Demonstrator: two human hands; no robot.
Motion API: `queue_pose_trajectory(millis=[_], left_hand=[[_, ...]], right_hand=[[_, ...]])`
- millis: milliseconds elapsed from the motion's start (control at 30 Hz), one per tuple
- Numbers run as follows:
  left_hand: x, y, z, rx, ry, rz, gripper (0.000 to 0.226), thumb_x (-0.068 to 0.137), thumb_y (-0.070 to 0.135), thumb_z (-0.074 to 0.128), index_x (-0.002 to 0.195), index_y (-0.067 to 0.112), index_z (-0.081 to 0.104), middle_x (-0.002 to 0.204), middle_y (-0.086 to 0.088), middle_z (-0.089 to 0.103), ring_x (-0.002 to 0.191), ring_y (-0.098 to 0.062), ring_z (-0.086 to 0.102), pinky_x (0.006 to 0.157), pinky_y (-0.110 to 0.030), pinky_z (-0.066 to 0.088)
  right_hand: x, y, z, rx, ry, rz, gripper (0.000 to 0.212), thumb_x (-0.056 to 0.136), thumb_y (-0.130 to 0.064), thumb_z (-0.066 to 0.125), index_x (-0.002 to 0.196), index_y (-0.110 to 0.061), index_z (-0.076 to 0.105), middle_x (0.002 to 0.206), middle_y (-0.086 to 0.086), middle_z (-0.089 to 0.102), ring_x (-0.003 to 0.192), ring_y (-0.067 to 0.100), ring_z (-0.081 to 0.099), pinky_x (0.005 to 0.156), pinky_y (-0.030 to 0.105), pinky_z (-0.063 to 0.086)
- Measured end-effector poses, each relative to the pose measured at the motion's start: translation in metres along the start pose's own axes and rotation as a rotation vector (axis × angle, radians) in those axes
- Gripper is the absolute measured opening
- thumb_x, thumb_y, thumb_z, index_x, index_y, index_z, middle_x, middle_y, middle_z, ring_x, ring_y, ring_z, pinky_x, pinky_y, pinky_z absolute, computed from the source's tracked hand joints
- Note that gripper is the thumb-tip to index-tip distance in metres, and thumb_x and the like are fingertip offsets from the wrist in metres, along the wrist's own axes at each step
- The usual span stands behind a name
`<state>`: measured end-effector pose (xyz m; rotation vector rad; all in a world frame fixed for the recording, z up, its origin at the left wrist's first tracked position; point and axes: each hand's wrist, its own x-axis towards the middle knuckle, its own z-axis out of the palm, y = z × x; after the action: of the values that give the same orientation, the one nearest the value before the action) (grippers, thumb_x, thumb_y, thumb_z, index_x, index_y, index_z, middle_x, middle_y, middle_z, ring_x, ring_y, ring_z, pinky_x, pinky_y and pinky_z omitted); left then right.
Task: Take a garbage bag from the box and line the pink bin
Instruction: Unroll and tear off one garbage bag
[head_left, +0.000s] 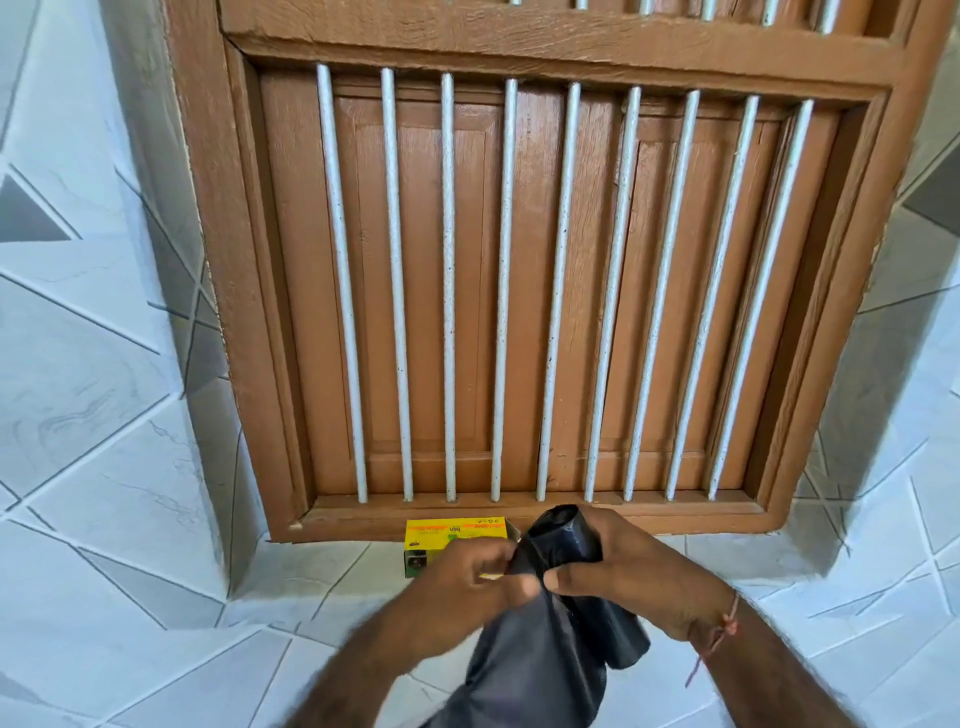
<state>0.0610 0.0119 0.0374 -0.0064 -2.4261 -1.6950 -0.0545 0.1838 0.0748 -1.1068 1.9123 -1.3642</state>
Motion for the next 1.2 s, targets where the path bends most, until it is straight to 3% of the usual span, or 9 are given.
queue_pose_trajectory(millis=[67,200,333,533,667,833,967,1067,1200], left_hand=[[0.007,-0.003,0.01,-0.004,0.124,0.014,0.02,0.089,0.024,0.066,0.07,0.021,0.066,0.064,0.012,0.058,0.062,-0.005,0.049,0.06,-0.021,0.038],[0.014,-0.004,0.019,0.044,0.278,0.079,0.017,0.089,0.016,0.064,0.072,0.014,0.063,0.063,-0.007,0.057,0.062,-0.011,0.049,0.06,-0.031,0.041],[0.018,0.001,0.032,0.301,0.378,0.098,0.027,0.089,0.028,0.062,0.066,0.042,0.056,0.062,0.023,0.057,0.059,0.0,0.048,0.054,-0.013,0.038],[0.012,-0.002,0.03,0.258,0.534,0.041,0.035,0.089,0.02,0.063,0.06,0.036,0.053,0.054,0.019,0.052,0.053,-0.002,0.042,0.049,-0.016,0.033],[0.0,-0.005,0.005,0.132,0.619,-0.009,0.032,0.089,0.014,0.063,0.059,0.022,0.058,0.05,0.016,0.053,0.049,-0.001,0.042,0.048,-0.015,0.034],[-0.021,-0.02,-0.025,0.084,0.324,-0.122,0.022,0.092,0.014,0.062,0.071,0.005,0.064,0.061,0.002,0.05,0.061,-0.012,0.043,0.059,-0.028,0.031],[-0.023,-0.021,-0.012,0.149,0.103,-0.228,0.014,0.091,0.015,0.063,0.082,0.013,0.074,0.072,0.007,0.07,0.068,-0.003,0.059,0.065,-0.015,0.043],[-0.016,-0.016,0.015,0.245,0.118,-0.239,0.005,0.084,0.032,0.069,0.083,0.031,0.074,0.083,0.019,0.073,0.08,0.006,0.064,0.073,-0.009,0.048],[-0.009,-0.016,0.045,0.272,0.221,-0.258,0.016,0.073,0.053,0.07,0.085,0.043,0.066,0.077,0.009,0.066,0.077,-0.003,0.062,0.068,-0.017,0.044]], right_hand=[[-0.002,0.0,-0.003,0.031,0.038,-0.017,0.023,0.078,-0.02,0.079,0.093,-0.035,0.071,0.089,-0.013,0.075,0.085,0.003,0.07,0.07,0.013,0.052],[0.001,0.012,0.003,0.133,0.268,-0.041,0.019,0.076,-0.028,0.081,0.089,-0.017,0.073,0.086,0.003,0.077,0.081,0.015,0.073,0.066,0.019,0.055],[0.008,0.028,0.016,0.193,0.465,-0.02,0.02,0.075,-0.03,0.082,0.084,-0.013,0.074,0.082,0.008,0.077,0.08,0.024,0.073,0.072,0.034,0.059],[0.018,0.05,-0.011,0.478,0.735,0.105,0.022,0.077,-0.027,0.08,0.084,-0.01,0.069,0.062,0.012,0.068,0.051,0.026,0.064,0.052,0.034,0.055],[0.006,0.062,-0.058,0.606,0.835,0.087,0.046,0.07,-0.034,0.085,0.1,-0.006,0.064,0.06,0.011,0.065,0.052,0.028,0.062,0.057,0.038,0.054],[0.004,0.07,-0.062,0.844,0.79,0.116,0.052,0.063,-0.041,0.087,0.098,-0.012,0.06,0.07,0.012,0.061,0.058,0.028,0.061,0.061,0.04,0.055],[0.006,0.071,-0.044,1.172,0.624,0.191,0.033,0.077,-0.035,0.073,0.098,-0.013,0.058,0.075,0.012,0.057,0.068,0.028,0.056,0.085,0.046,0.051],[0.006,0.065,-0.031,1.251,0.441,0.088,0.021,0.076,-0.022,0.056,0.094,-0.013,0.055,0.075,0.013,0.053,0.071,0.032,0.055,0.086,0.053,0.048],[0.01,0.063,-0.022,1.262,0.38,0.036,0.031,0.077,-0.01,0.054,0.108,-0.01,0.055,0.085,0.013,0.057,0.081,0.03,0.056,0.085,0.046,0.047]])
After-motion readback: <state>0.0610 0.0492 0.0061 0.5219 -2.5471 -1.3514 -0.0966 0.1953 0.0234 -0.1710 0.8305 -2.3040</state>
